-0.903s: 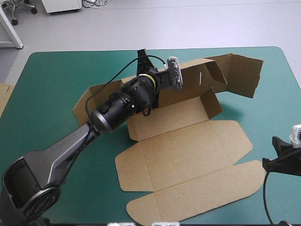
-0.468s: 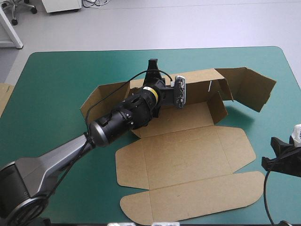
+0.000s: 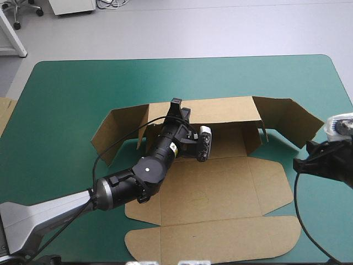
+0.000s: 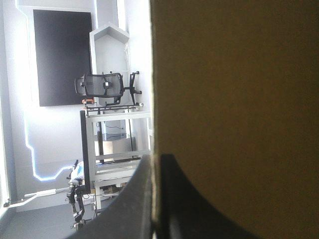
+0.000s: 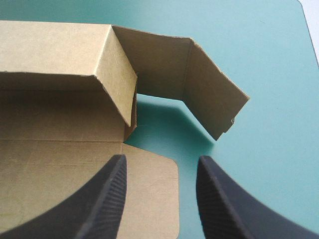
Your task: Fold the box
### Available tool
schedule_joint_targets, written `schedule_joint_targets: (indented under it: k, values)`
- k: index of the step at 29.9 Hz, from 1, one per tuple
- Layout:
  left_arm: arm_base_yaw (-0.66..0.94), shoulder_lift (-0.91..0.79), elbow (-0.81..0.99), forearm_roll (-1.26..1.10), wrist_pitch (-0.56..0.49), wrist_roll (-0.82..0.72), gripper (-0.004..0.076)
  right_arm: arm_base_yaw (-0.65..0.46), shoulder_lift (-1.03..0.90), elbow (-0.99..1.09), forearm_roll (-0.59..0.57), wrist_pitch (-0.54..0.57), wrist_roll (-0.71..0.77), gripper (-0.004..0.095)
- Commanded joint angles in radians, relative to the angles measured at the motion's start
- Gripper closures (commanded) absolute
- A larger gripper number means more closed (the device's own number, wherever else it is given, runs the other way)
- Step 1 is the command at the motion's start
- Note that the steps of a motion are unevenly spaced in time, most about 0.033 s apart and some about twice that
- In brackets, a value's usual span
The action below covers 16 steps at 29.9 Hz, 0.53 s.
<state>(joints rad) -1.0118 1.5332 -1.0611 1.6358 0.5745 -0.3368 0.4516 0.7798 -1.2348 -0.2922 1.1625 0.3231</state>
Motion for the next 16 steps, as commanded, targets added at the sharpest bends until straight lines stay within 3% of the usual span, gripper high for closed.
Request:
schedule_joint_targets:
  k: [1,4,6,9,10,11,16]
  values:
    - [-0.009,-0.05,0.022,0.116,0.038,-0.073,0.0734,-0.001,0.068,-0.065,-0.032,-0.051,-0.025,0.0482]
    - [-0.009,-0.051,0.024,0.116,0.038,-0.083,0.0734,-0.001,0.116,-0.092,-0.056,-0.057,-0.029,0.049]
    - [-0.009,-0.052,0.024,0.116,0.04,-0.083,0.0734,-0.001,0.142,-0.116,-0.085,-0.057,-0.029,0.0552]
    - [-0.009,-0.052,0.024,0.116,0.04,-0.083,0.0734,-0.001,0.199,-0.166,-0.153,-0.065,-0.029,0.0773]
    - [-0.009,-0.052,0.024,0.116,0.04,-0.083,0.0734,-0.001,0.227,-0.189,-0.181,-0.067,-0.029,0.0892]
    - [-0.009,-0.052,0.024,0.116,0.04,-0.083,0.0734,-0.001,0.246,-0.205,-0.203,-0.067,-0.027,0.0926]
    - [-0.009,-0.052,0.024,0.116,0.038,-0.083,0.0734,-0.003,0.383,-0.333,-0.281,-0.04,-0.037,0.0929]
